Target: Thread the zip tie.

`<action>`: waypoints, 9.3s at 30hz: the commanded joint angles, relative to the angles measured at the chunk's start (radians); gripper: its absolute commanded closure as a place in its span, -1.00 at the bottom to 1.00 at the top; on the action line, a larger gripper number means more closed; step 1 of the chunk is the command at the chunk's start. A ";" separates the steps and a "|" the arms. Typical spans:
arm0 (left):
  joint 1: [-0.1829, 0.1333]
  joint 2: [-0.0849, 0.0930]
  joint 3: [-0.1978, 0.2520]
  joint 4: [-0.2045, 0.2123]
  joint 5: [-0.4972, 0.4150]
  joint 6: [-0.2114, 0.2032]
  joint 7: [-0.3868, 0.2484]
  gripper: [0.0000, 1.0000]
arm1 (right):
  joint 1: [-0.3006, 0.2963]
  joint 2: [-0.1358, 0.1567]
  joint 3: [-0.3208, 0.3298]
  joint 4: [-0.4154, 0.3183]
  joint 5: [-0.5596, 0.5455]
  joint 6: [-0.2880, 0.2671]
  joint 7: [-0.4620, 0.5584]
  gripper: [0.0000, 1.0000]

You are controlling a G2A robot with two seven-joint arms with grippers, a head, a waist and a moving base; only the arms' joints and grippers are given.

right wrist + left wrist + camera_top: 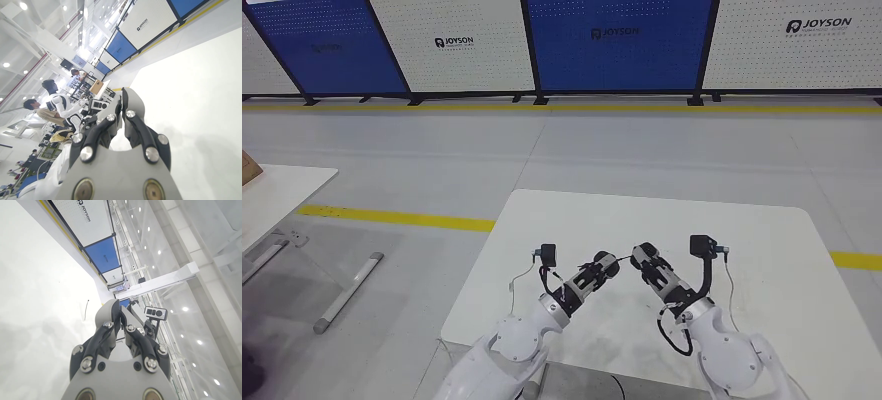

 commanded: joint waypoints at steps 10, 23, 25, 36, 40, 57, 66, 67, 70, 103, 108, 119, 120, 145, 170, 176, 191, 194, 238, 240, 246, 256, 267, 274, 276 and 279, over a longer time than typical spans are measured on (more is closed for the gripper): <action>0.005 0.001 -0.002 -0.004 0.002 -0.016 -0.008 1.00 | 0.015 0.000 -0.016 0.005 -0.023 0.007 0.023 1.00; 0.011 0.002 -0.009 -0.016 0.003 -0.002 -0.016 0.12 | 0.018 0.000 -0.011 -0.001 -0.021 0.024 0.036 1.00; 0.010 0.002 -0.009 -0.016 0.005 0.000 -0.017 -0.30 | 0.019 0.000 -0.011 -0.001 -0.024 0.029 0.036 1.00; 0.015 0.003 -0.026 -0.022 -0.012 -0.004 -0.005 -0.64 | 0.033 -0.001 -0.012 0.019 -0.051 0.059 0.017 1.00; 0.016 0.003 -0.028 -0.022 -0.012 -0.006 -0.004 0.04 | 0.031 -0.001 -0.005 0.018 -0.051 0.060 0.014 1.00; 0.011 0.001 -0.024 -0.011 -0.005 -0.016 0.004 1.00 | 0.022 -0.001 -0.005 0.017 -0.057 0.052 0.004 1.00; 0.002 -0.001 -0.020 -0.005 -0.005 -0.006 0.006 1.00 | 0.018 -0.002 -0.001 0.019 -0.054 0.046 -0.004 1.00; 0.001 -0.001 -0.020 -0.005 -0.005 -0.005 0.006 1.00 | 0.018 -0.002 -0.001 0.019 -0.055 0.046 -0.002 1.00; 0.000 -0.001 -0.021 -0.005 -0.007 -0.003 0.006 1.00 | 0.021 -0.002 0.001 0.019 -0.052 0.048 0.003 0.46; -0.010 -0.015 -0.017 -0.009 -0.105 -0.058 0.051 1.00 | 0.046 0.021 0.017 0.107 -0.328 -0.025 0.073 -1.00; -0.010 -0.015 -0.017 -0.009 -0.105 -0.058 0.051 1.00 | 0.046 0.021 0.017 0.107 -0.328 -0.025 0.073 -1.00; -0.012 -0.018 -0.006 -0.016 -0.092 -0.047 0.058 1.00 | 0.039 0.019 0.008 0.095 -0.266 -0.073 0.080 0.30; -0.012 -0.019 -0.006 -0.016 -0.089 -0.049 0.060 1.00 | 0.040 0.019 0.007 0.094 -0.268 -0.074 0.079 0.36; -0.007 -0.025 0.022 -0.006 -0.017 -0.025 0.063 1.00 | 0.035 0.019 -0.014 0.063 -0.289 -0.104 0.067 0.54; -0.014 -0.029 0.030 -0.001 -0.009 -0.008 0.054 1.00 | 0.048 0.020 -0.027 0.063 -0.296 -0.112 0.080 1.00; -0.014 -0.030 0.025 -0.003 -0.016 -0.012 0.060 1.00 | 0.050 0.019 -0.027 0.066 -0.294 -0.109 0.081 1.00; 0.000 -0.030 0.019 -0.021 -0.028 -0.064 0.044 1.00 | 0.056 0.020 -0.034 0.080 -0.304 -0.104 0.107 1.00; 0.005 -0.029 0.016 -0.025 -0.027 -0.072 0.044 1.00 | 0.056 0.021 -0.034 0.085 -0.306 -0.104 0.108 1.00; 0.081 -0.022 -0.163 0.002 -0.147 -0.115 0.181 1.00 | -0.113 0.039 0.422 0.049 0.463 -0.178 -0.036 -1.00; 0.081 -0.022 -0.163 0.002 -0.147 -0.115 0.181 1.00 | -0.116 0.042 0.427 0.044 0.455 -0.181 -0.003 -1.00; 0.081 -0.022 -0.163 0.002 -0.147 -0.115 0.181 1.00 | -0.116 0.042 0.427 0.044 0.455 -0.181 -0.003 -1.00; 0.040 -0.037 -0.122 0.077 0.080 -0.107 0.397 1.00 | -0.112 0.037 0.454 0.080 0.505 -0.136 -0.117 -1.00; 0.034 -0.041 -0.112 0.090 0.091 -0.109 0.422 1.00 | -0.113 0.036 0.459 0.088 0.510 -0.137 -0.125 -1.00; 0.034 -0.041 -0.112 0.090 0.091 -0.109 0.422 1.00 | -0.113 0.036 0.459 0.088 0.510 -0.137 -0.125 -1.00; 0.034 -0.041 -0.112 0.090 0.091 -0.109 0.422 1.00 | -0.113 0.036 0.459 0.088 0.510 -0.137 -0.125 -1.00; 0.034 -0.041 -0.112 0.090 0.091 -0.109 0.422 1.00 | -0.113 0.036 0.459 0.088 0.510 -0.137 -0.125 -1.00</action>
